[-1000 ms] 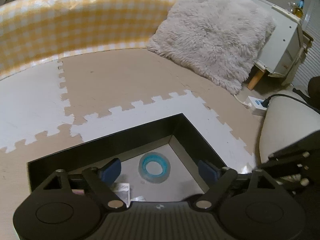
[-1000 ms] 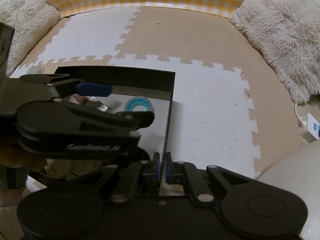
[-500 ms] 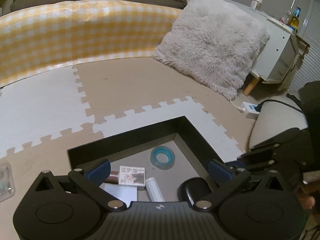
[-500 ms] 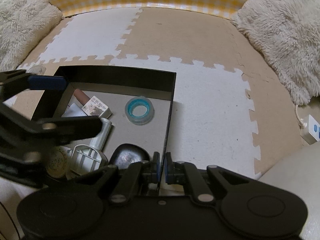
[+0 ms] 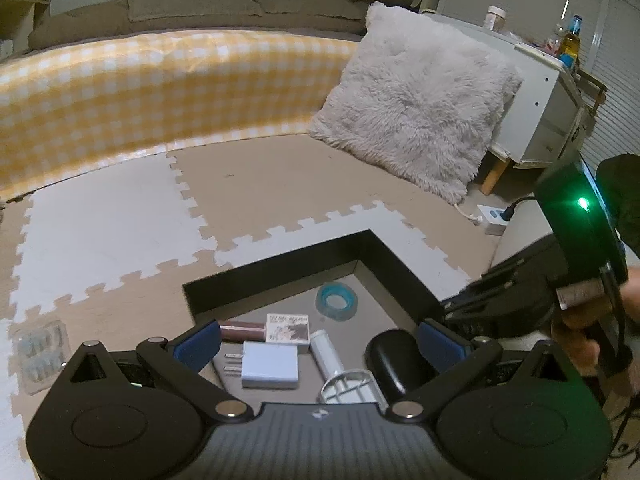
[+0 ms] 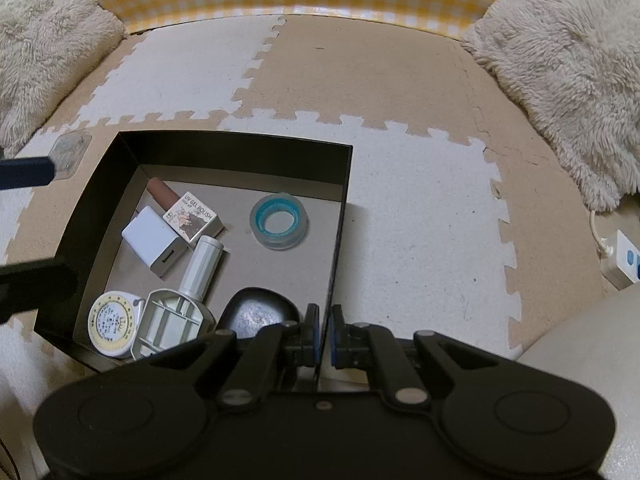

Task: Organize rigid objects
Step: 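Withdraw the left tool toward the mint green tape measure, then close the left tool on the mint green tape measure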

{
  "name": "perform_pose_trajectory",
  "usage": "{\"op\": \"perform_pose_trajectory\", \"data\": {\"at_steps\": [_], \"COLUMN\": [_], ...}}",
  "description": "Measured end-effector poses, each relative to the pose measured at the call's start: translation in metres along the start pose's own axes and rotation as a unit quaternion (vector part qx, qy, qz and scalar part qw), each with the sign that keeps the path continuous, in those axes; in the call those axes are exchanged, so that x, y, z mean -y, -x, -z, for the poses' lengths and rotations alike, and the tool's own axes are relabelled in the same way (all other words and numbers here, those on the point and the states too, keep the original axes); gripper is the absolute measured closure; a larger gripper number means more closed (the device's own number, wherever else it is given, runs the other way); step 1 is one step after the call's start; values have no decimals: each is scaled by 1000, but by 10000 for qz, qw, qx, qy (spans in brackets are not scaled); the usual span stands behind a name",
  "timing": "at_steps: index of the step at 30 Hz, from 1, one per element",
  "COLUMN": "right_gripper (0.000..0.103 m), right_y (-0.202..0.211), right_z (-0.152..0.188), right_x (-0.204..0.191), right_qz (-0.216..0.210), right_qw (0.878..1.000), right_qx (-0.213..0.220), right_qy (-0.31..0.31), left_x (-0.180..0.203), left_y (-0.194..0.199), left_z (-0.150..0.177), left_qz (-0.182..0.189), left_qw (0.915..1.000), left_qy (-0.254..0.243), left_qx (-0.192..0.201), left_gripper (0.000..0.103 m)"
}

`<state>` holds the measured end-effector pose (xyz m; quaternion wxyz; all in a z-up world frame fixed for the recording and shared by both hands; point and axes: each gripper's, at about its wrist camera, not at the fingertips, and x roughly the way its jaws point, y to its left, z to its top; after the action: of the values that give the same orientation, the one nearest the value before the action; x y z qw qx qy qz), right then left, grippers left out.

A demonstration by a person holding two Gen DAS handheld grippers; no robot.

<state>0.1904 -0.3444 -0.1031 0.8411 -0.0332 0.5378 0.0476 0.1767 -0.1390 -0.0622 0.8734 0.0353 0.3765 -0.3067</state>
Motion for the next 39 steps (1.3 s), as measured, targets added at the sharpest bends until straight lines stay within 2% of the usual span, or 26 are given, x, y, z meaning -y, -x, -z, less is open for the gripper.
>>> {"op": "perform_pose_trajectory", "data": {"at_steps": [6, 12, 16, 19, 23, 26, 28, 30, 35, 39], "right_gripper": [98, 98, 98, 98, 98, 98, 98, 98, 98, 98], "right_y": [0, -1, -1, -1, -1, -2, -2, -2, -1, -1], "right_z": [0, 0, 0, 0, 0, 0, -1, -1, 0, 0], "right_x": [0, 0, 0, -1, -2, -2, -2, -2, -3, -3], "right_qz": [5, 29, 40, 54, 86, 89, 91, 94, 106, 105], "right_qw": [10000, 10000, 10000, 10000, 10000, 10000, 10000, 10000, 9999, 9999], "right_qx": [-3, -7, -10, -15, -21, -23, -22, -24, -28, -27], "right_qy": [8, 26, 32, 23, 30, 14, 12, 9, -2, -1], "left_x": [-20, -54, -78, -90, -96, -100, -99, -97, -94, -96], "left_y": [19, 27, 26, 21, 10, 1, -3, -9, -29, -39], "left_z": [20, 36, 48, 55, 69, 75, 76, 75, 75, 77], "left_qz": [-134, -593, -753, -942, -1159, -1022, -949, -959, -1101, -1213], "left_qw": [9997, 9972, 9947, 9937, 9926, 9942, 9948, 9945, 9929, 9912], "left_qy": [79, 386, 607, 480, -35, -189, -251, -320, -448, -535], "left_qx": [172, 234, 358, 378, 358, 258, 284, 275, 80, 6], "left_gripper": [0, 0, 0, 0, 0, 0, 2, 16, 37, 44]}}
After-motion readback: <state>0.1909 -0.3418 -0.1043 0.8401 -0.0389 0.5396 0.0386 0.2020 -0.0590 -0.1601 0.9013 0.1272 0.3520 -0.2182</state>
